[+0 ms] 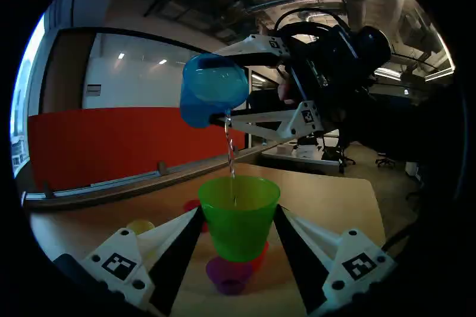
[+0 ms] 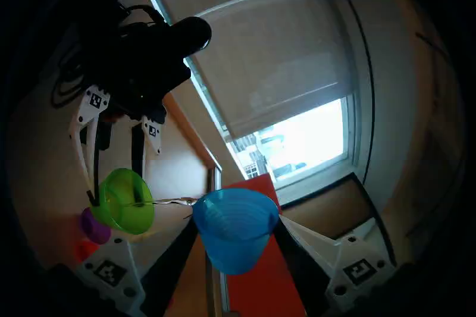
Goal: Pour water
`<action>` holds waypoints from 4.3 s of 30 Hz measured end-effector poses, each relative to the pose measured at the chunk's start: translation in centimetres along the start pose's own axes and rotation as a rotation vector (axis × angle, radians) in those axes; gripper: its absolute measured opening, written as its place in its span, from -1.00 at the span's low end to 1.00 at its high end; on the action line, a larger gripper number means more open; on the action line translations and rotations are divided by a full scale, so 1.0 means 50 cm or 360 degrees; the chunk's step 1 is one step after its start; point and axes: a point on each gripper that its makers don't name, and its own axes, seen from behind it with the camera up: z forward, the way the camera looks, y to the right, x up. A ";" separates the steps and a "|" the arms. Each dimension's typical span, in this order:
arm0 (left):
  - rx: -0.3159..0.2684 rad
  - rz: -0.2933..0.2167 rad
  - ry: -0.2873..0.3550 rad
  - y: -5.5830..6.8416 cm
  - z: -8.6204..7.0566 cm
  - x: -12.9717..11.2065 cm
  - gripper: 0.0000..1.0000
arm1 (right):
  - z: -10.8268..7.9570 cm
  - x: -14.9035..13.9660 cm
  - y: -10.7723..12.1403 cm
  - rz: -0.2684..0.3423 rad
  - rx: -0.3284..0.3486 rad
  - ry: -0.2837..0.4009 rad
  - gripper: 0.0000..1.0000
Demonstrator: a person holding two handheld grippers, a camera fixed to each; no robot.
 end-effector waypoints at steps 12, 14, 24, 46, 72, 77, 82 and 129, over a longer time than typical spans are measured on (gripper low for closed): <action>-0.0005 0.0005 0.0010 0.005 -0.001 0.009 0.67 | -0.002 0.006 0.006 -0.0033 -0.0010 0.0009 0.81; -0.0004 0.0006 0.0009 0.004 -0.001 0.009 0.67 | -0.002 0.006 0.008 -0.0042 -0.0012 0.0007 0.81; -0.0004 0.0009 0.0011 0.006 0.001 0.011 0.67 | 0.000 0.006 0.006 -0.0071 -0.0012 0.0006 0.81; -0.0001 0.0010 0.0011 0.008 0.001 0.010 0.67 | 0.000 0.011 0.009 -0.0135 -0.0032 0.0002 0.81; -0.0003 0.0011 0.0006 0.010 0.005 0.008 0.67 | -0.006 0.011 0.018 -0.0210 -0.0048 -0.0004 0.81; -0.0001 0.0014 0.0003 0.010 0.005 0.007 0.67 | -0.007 0.013 0.017 -0.0233 -0.0049 -0.0009 0.81; -0.0001 0.0010 0.0006 0.010 0.005 0.007 0.67 | -0.008 0.016 0.016 -0.0251 -0.0047 -0.0008 0.81; 0.0006 0.0017 0.0009 0.008 0.004 0.009 0.67 | -0.016 0.041 0.022 -0.0419 -0.0084 -0.0024 0.81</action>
